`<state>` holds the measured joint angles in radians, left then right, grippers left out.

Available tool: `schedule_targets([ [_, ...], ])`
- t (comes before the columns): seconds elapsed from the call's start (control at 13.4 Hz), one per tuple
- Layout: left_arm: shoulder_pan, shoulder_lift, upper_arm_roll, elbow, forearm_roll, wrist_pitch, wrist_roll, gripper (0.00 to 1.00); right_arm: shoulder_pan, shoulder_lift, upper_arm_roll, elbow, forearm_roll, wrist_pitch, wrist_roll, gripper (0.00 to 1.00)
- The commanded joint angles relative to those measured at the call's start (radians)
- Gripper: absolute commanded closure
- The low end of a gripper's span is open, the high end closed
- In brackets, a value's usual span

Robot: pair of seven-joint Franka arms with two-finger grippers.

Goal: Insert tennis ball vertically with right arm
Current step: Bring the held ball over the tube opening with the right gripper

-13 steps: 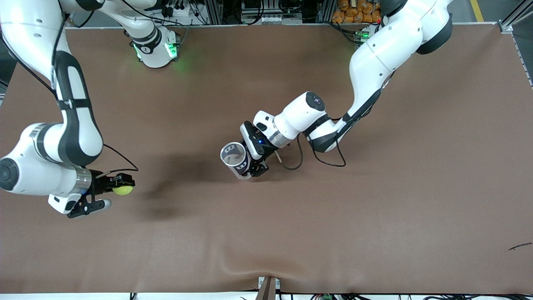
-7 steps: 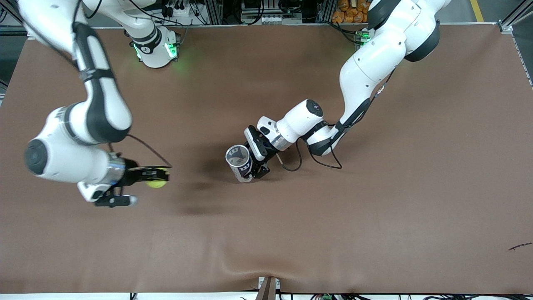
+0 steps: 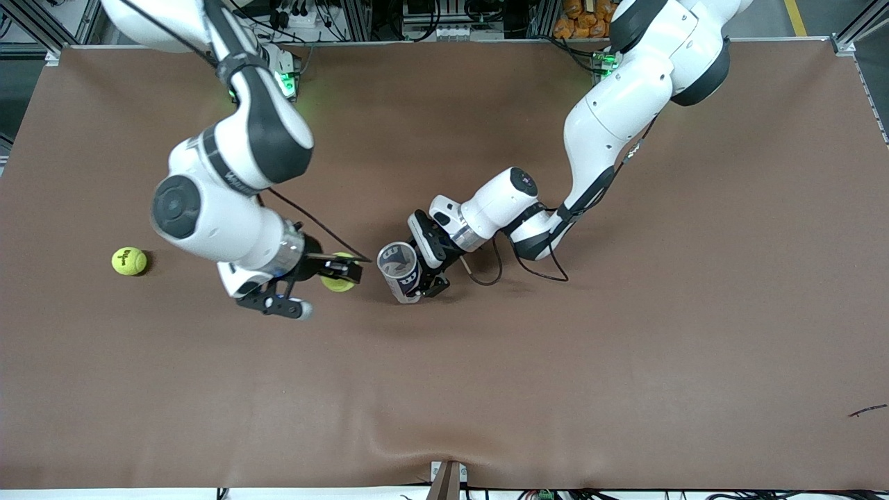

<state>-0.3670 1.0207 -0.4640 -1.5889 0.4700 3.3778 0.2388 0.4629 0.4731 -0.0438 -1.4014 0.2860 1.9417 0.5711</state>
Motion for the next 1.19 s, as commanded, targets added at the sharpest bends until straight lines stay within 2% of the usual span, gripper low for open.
schedule_targets([
  [0.0, -0.015, 0.018, 0.01, 0.026, -0.011, 0.011, -0.001, 0.24, 0.078, 0.039, -0.011, 0.077, -0.123, -0.003, 0.143, 0.68],
  [0.3, -0.038, 0.025, 0.053, 0.026, -0.013, 0.023, -0.001, 0.23, 0.135, 0.056, -0.01, 0.078, -0.136, -0.003, 0.248, 0.67],
  [0.82, -0.038, 0.027, 0.051, 0.027, -0.014, 0.023, -0.001, 0.23, 0.186, 0.087, -0.01, 0.073, -0.137, -0.001, 0.289, 0.61],
  [0.97, -0.036, 0.026, 0.053, 0.027, -0.013, 0.023, -0.001, 0.23, 0.18, 0.087, -0.01, 0.073, -0.137, -0.003, 0.286, 0.48],
  [1.05, -0.035, 0.026, 0.051, 0.027, -0.008, 0.025, 0.0, 0.23, 0.172, 0.087, -0.01, 0.073, -0.136, -0.003, 0.283, 0.19],
  [1.12, -0.035, 0.026, 0.053, 0.026, -0.013, 0.025, -0.001, 0.23, 0.171, 0.087, -0.01, 0.073, -0.136, -0.004, 0.282, 0.0],
])
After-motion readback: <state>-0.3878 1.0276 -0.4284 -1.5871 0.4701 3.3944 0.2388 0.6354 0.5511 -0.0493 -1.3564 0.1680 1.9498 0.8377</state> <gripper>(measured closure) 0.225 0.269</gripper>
